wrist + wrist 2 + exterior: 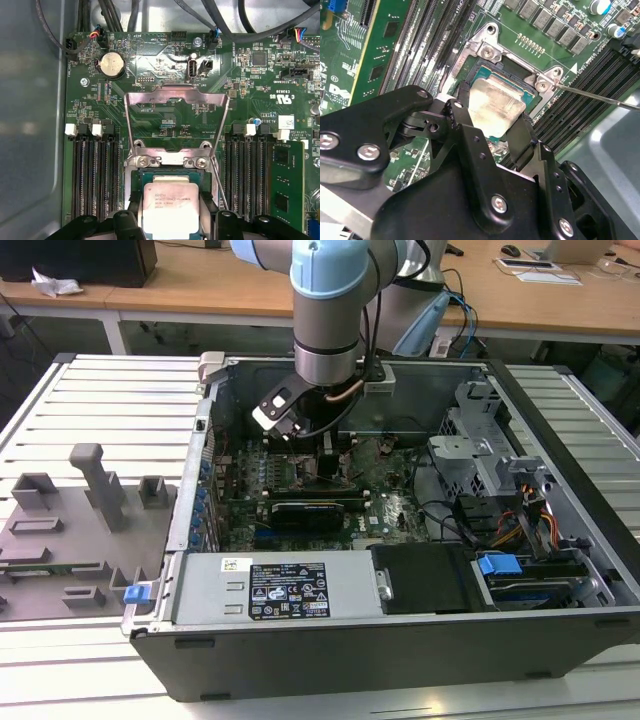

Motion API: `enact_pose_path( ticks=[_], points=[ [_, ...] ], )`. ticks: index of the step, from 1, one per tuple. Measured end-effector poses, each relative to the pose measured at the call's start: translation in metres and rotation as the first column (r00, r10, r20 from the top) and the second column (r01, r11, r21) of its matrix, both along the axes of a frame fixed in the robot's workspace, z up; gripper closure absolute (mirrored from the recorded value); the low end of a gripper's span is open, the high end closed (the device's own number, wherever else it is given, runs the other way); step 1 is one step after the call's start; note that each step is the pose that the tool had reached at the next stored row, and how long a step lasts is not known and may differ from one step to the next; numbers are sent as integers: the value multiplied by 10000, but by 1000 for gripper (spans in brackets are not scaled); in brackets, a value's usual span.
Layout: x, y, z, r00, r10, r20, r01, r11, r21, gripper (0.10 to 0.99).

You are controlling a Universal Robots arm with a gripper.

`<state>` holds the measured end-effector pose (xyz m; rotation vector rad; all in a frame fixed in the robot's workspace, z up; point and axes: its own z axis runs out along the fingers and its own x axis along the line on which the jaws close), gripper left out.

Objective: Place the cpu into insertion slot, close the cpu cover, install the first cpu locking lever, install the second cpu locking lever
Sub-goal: 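Place the cpu into insertion slot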

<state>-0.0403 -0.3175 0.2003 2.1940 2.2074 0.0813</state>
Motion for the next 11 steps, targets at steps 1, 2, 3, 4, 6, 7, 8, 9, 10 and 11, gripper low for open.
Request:
enact_pose_path(
  ticks=[1,2,3,4,6,7,8,9,10,11],
  points=[
    [0,0,0,10000,0,0,0,10000,-1,537],
    [0,0,-1,10000,0,1,0,10000,0,537],
    [0,0,-1,10000,1,1,-1,10000,-1,475],
    [0,0,-1,10000,0,1,0,10000,0,475],
    [0,0,-2,10000,0,1,0,10000,0,475],
    [0,0,-2,10000,0,1,0,10000,0,475],
    [0,0,-2,10000,0,0,0,10000,0,475],
    [0,-1,-2,10000,0,0,0,10000,-3,490],
    [0,-1,-2,10000,0,0,0,10000,-2,490],
    [0,-1,-2,10000,1,0,-1,10000,-1,557]
  ],
)
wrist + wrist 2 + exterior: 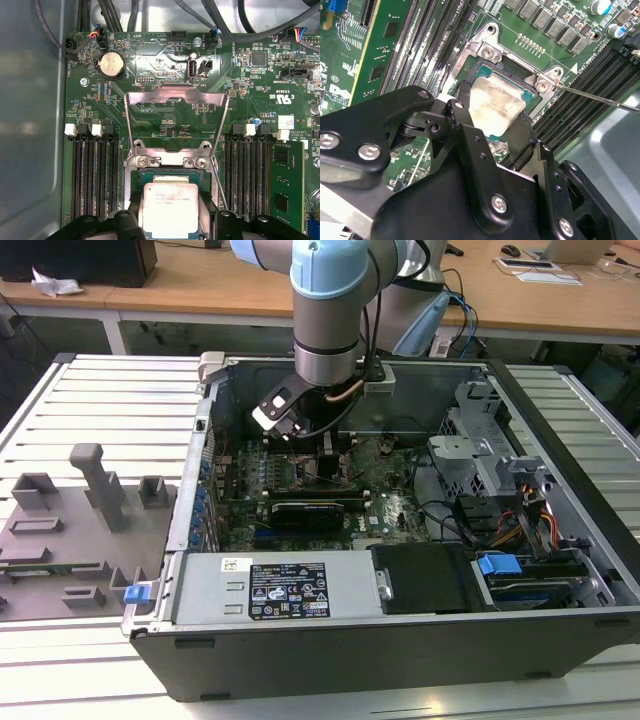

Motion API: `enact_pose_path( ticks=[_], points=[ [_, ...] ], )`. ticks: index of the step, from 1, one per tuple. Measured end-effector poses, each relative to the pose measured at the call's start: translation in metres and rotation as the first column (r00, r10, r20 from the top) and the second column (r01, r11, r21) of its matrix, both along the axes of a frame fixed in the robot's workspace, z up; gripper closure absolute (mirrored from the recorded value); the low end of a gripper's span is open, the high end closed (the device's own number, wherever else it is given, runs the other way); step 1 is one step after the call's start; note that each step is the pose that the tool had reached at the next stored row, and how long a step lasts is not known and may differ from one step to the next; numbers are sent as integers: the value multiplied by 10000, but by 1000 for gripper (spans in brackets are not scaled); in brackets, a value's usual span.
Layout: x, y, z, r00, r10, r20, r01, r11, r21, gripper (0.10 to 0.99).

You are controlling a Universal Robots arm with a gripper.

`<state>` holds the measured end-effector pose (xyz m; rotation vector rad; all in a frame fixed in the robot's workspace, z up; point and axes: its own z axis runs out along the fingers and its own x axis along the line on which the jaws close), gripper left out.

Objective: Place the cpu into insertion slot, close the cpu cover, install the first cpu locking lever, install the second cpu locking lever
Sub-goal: 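Place the cpu into insertion slot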

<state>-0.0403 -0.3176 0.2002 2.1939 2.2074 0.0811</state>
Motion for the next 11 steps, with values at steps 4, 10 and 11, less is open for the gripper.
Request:
enact_pose_path(
  ticks=[4,10,11],
  points=[
    [2,0,0,10000,1,0,-1,10000,1,557],
    [19,0,4,10000,-4,-1,4,10000,0,482],
    [19,0,11,10000,-3,-1,3,10000,0,482]
  ],
)
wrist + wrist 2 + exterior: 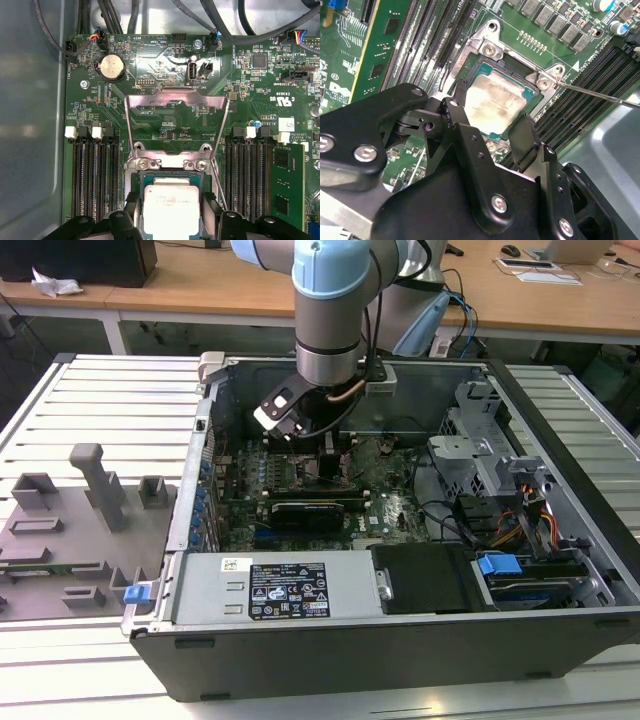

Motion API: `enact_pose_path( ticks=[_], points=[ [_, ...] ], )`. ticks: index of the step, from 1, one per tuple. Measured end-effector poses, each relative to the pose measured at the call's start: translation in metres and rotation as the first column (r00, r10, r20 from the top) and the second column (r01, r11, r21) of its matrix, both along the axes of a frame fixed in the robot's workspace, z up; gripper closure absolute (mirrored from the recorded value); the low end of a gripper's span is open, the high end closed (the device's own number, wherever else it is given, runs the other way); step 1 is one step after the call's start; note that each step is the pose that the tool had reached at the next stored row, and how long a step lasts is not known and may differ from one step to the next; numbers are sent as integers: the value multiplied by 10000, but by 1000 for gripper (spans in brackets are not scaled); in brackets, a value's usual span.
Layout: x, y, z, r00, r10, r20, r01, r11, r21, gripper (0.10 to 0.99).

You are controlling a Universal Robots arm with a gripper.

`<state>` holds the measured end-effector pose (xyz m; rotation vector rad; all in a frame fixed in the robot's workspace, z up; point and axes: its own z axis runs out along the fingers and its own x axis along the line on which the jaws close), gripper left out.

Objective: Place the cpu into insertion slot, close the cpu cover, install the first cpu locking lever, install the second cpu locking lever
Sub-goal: 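Place the cpu into insertion slot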

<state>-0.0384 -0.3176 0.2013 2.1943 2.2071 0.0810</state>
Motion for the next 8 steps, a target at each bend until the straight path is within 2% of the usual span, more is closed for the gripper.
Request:
enact_pose_path(
  ticks=[6,7,8],
  points=[
    [0,0,74,10000,0,1,0,10000,1,482],
    [0,0,86,10000,-1,1,1,10000,1,494],
    [0,0,93,10000,0,0,0,10000,1,561]
  ],
)
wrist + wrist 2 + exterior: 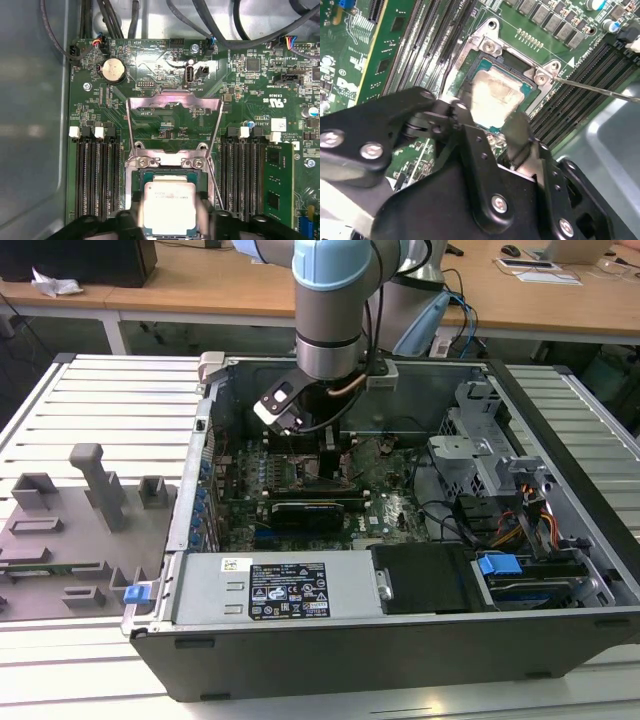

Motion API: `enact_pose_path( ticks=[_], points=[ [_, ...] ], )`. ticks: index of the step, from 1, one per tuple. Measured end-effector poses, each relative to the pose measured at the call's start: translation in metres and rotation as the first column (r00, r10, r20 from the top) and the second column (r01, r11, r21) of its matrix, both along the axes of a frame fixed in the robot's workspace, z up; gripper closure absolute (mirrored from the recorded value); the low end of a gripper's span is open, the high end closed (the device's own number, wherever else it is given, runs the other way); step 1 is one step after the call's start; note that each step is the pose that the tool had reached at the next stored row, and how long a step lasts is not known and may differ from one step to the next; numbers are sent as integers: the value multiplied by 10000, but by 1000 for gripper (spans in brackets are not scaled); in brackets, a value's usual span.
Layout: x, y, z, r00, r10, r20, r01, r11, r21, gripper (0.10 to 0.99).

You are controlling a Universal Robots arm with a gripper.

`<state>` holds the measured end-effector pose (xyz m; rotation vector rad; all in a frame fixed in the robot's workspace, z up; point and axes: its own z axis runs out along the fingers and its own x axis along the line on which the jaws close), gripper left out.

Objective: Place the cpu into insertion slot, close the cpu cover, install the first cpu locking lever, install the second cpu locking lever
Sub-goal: 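Place the cpu into insertion slot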

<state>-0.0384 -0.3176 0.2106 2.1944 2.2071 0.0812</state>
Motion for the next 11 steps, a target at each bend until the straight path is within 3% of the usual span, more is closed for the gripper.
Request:
enact_pose_path(
  ticks=[2,3,4,7,11],
  points=[
    [0,0,30,10000,0,0,0,10000,0,686],
    [0,0,36,10000,0,0,0,10000,1,808],
    [0,0,40,10000,0,0,0,10000,1,808],
    [0,0,50,10000,0,-3,0,10000,1,980],
    [1,0,63,10000,0,-2,0,10000,1,980]
  ],
)
